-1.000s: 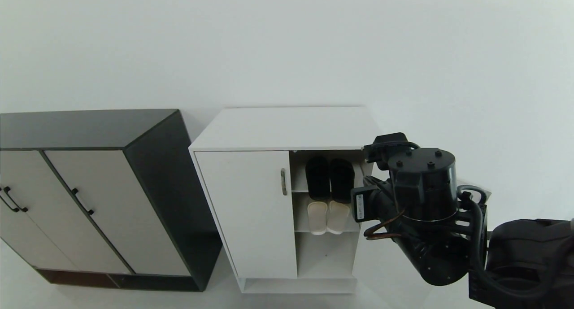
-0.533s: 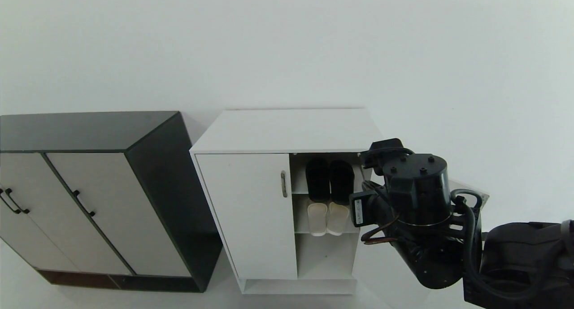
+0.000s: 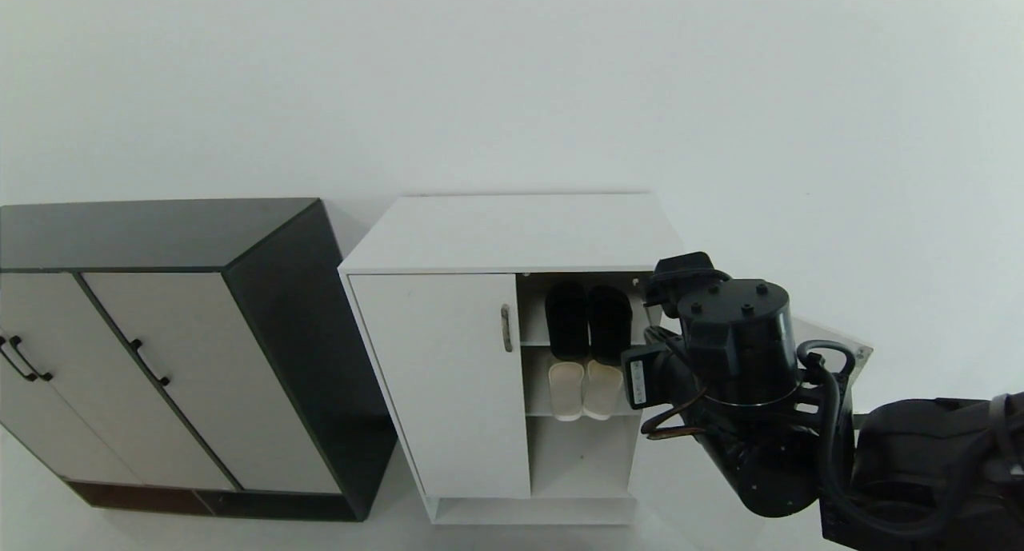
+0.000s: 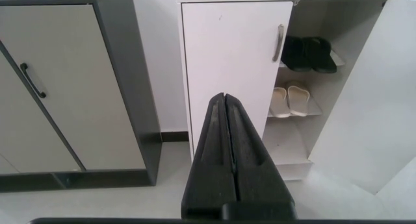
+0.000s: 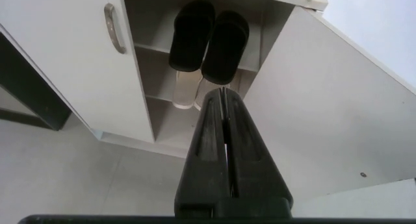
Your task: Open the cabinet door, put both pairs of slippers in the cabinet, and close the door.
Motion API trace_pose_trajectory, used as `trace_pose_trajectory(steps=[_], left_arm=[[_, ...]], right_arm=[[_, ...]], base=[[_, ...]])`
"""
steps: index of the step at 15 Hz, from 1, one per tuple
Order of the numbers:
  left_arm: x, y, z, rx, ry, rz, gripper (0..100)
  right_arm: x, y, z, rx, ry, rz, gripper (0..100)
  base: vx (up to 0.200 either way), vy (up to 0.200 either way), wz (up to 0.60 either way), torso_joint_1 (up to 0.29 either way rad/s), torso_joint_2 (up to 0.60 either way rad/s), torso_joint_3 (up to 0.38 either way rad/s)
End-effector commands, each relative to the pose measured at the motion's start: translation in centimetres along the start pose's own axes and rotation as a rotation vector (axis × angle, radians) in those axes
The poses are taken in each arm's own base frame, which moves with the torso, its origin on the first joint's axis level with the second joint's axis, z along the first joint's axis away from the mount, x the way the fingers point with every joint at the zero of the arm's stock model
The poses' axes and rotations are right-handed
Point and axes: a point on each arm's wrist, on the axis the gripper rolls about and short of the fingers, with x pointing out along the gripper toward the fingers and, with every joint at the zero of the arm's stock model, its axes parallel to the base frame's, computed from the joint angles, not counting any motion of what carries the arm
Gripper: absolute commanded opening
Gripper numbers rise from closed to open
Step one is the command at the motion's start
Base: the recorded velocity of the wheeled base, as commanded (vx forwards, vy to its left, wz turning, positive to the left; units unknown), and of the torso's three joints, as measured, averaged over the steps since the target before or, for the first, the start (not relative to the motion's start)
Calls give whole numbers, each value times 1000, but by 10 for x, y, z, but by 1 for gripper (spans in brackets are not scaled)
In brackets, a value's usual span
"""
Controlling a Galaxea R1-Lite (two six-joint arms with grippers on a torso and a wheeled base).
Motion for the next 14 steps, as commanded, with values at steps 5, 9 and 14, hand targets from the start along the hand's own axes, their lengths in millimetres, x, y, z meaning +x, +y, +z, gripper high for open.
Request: trace_pose_trajectory(steps=[5, 9, 14], left_arm=[[0, 0, 0, -2, -1, 1, 0], [0, 0, 0, -8, -1, 6, 0], [0, 0, 0, -3, -1, 3, 0]], right_arm=[[8, -3, -4, -9, 14, -21, 0], [23, -22, 3, 45, -32, -76, 0], [53, -62, 40, 78, -100, -191, 0]], base=[[0, 0, -600, 5, 0, 2], [0, 0, -150, 2, -1, -1], [0, 0, 0, 0, 0, 0]])
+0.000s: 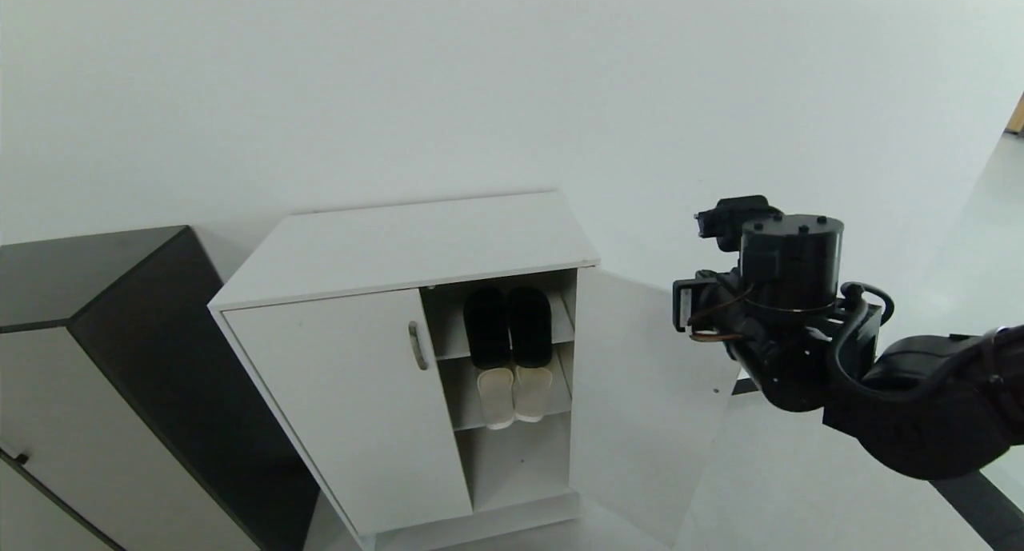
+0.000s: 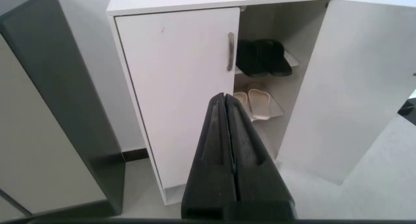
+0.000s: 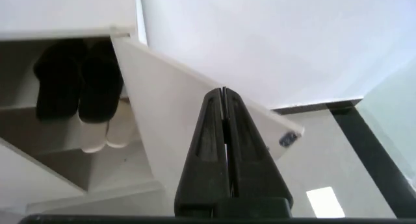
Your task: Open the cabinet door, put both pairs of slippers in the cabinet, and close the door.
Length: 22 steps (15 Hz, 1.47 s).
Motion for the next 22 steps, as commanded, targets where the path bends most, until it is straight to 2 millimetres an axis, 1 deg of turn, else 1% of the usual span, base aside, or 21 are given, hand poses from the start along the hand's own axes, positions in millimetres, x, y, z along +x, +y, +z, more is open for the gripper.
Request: trace_pose_trajectory(steps=[1, 2, 3, 6, 7, 9, 11, 13, 15, 18, 20, 22], left_arm=[[0, 0, 0, 0, 0, 0, 0], [0, 0, 0, 0, 0, 0, 0], [0, 0, 0, 0, 0, -2, 0], [0, 0, 0, 2, 0, 0, 0], [0, 0, 0, 0, 0, 0, 0], [0, 0, 0, -1, 0, 0, 0], [0, 0, 0, -1, 0, 0, 0], [0, 0, 0, -1, 0, 0, 0], [0, 0, 0, -1, 0, 0, 0], [0, 0, 0, -1, 0, 0, 0], [0, 0, 0, -1, 0, 0, 0], [0, 0, 0, -3, 0, 0, 0]], right_arm=[[16, -9, 15, 25, -15, -46, 0], [26, -17, 27, 56, -35, -59, 0], [36, -22, 34, 68, -44, -75, 0], [54, -26, 43, 70, -23, -101, 0], [61, -27, 46, 91, -28, -93, 0], [76, -30, 45, 93, -22, -103, 0], [94, -31, 39, 101, -13, -80, 0], [108, -32, 31, 111, 6, -60, 0], [125, -34, 21, 107, 55, -77, 0], [139, -38, 16, 136, 174, -31, 0], [154, -40, 11, 145, 181, -47, 0], [162, -41, 5, 145, 189, -59, 0]], base=[[0, 0, 0, 0, 0, 0], [0, 0, 0, 0, 0, 0], [-200, 0, 0, 2, 2, -2], [-200, 0, 0, 5, 9, 4], [0, 0, 0, 0, 0, 0], [0, 0, 0, 0, 0, 0], [0, 0, 0, 0, 0, 0], [0, 0, 0, 0, 0, 0], [0, 0, 0, 0, 0, 0], [0, 0, 0, 0, 0, 0], [0, 0, 0, 0, 0, 0], [0, 0, 0, 0, 0, 0]])
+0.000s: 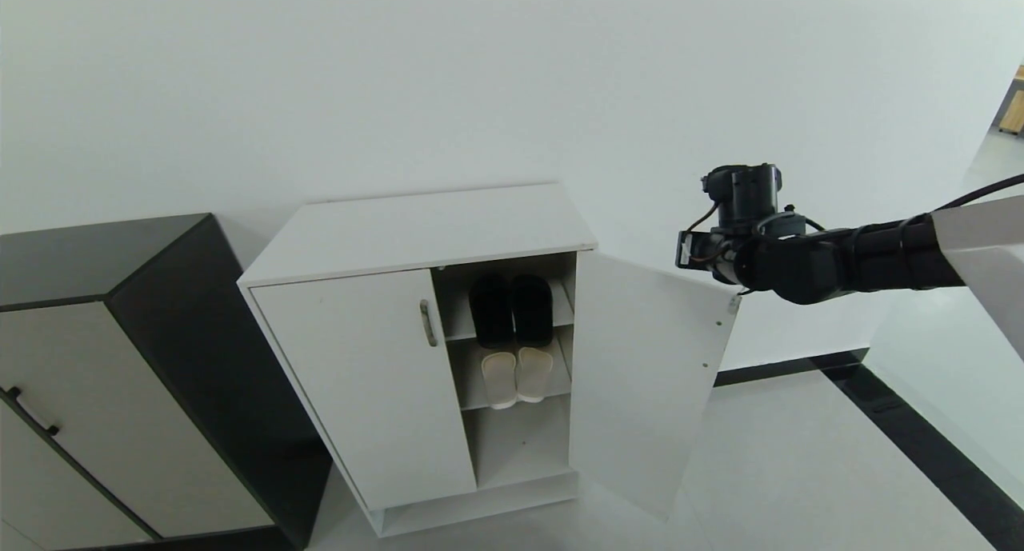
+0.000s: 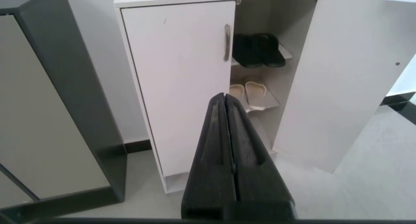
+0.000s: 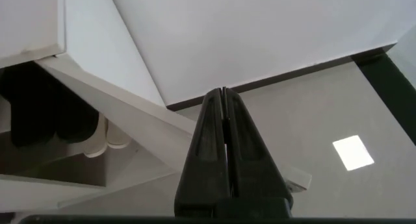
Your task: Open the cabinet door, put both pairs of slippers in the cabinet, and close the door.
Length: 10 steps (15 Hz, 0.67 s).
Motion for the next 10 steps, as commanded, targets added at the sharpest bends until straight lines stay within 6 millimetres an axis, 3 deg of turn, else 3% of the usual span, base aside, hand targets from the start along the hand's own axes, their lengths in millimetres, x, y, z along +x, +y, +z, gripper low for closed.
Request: trace_pose_trajectory(steps=[1, 5, 10], left_arm=[[0, 0, 0, -1, 0, -1, 0], [0, 0, 0, -1, 0, 1, 0], [0, 0, 0, -1, 0, 1, 0]], right_arm=[[15, -1, -12, -8, 23, -14, 0], [27, -4, -27, -19, 57, -31, 0], [25, -3, -32, -30, 73, -31, 0]], base=[[0, 0, 0, 0, 0, 0], [0, 0, 0, 0, 0, 0], [0, 0, 0, 0, 0, 0]])
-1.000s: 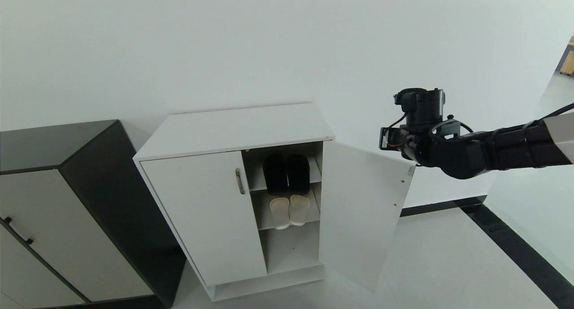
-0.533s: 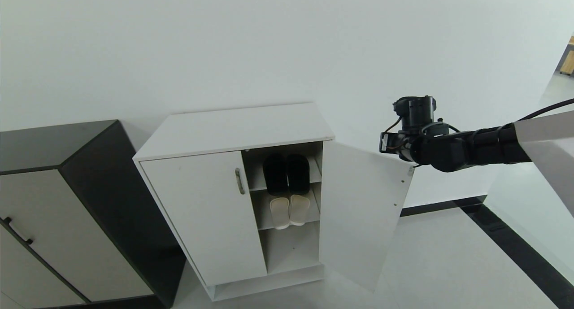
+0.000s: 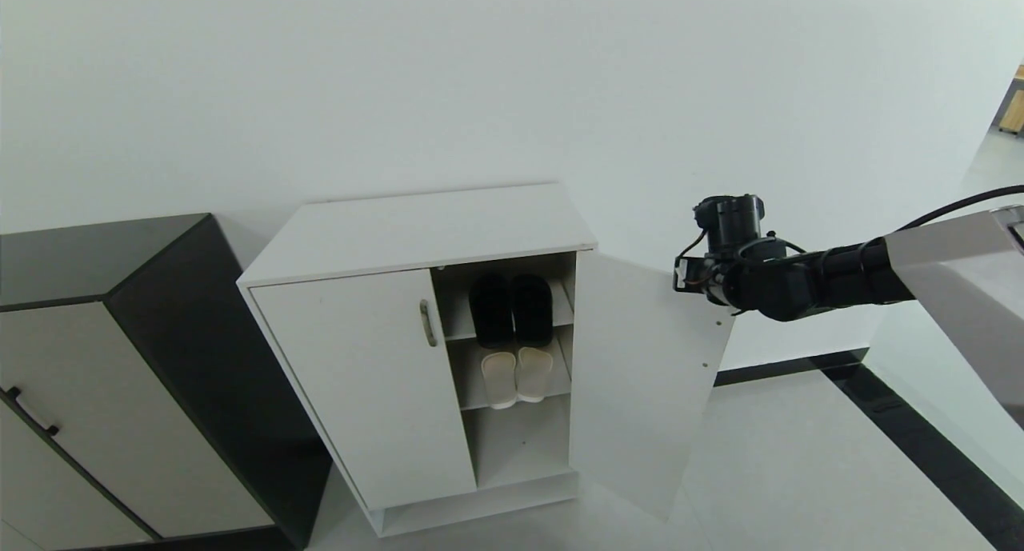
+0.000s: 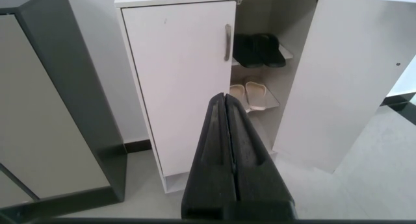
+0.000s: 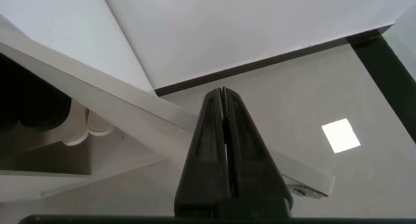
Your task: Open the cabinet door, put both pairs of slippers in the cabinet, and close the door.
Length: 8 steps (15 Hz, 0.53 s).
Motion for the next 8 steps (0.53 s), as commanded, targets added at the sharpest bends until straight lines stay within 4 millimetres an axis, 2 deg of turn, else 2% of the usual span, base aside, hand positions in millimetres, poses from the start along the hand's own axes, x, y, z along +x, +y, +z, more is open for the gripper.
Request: trace_pose_trajectory(steps=[1, 3, 5, 7, 8], left_arm=[[0, 0, 0, 0, 0, 1, 0], [0, 0, 0, 0, 0, 1, 0], [0, 0, 0, 0, 0, 1, 0], [0, 0, 0, 0, 0, 1, 0], [0, 0, 0, 0, 0, 1, 0]], right_arm=[[-2, 1, -3, -7, 10, 2, 0], [-4, 2, -6, -9, 18, 1, 0], [-15, 6, -9, -19, 29, 17, 0], [-43, 21, -11, -24, 26, 72, 0], [-48, 24, -13, -29, 25, 84, 0]], base=[[0, 0, 0, 0, 0, 0], [0, 0, 0, 0, 0, 0], [0, 0, 0, 0, 0, 0], [0, 0, 0, 0, 0, 0], [0, 0, 0, 0, 0, 0]])
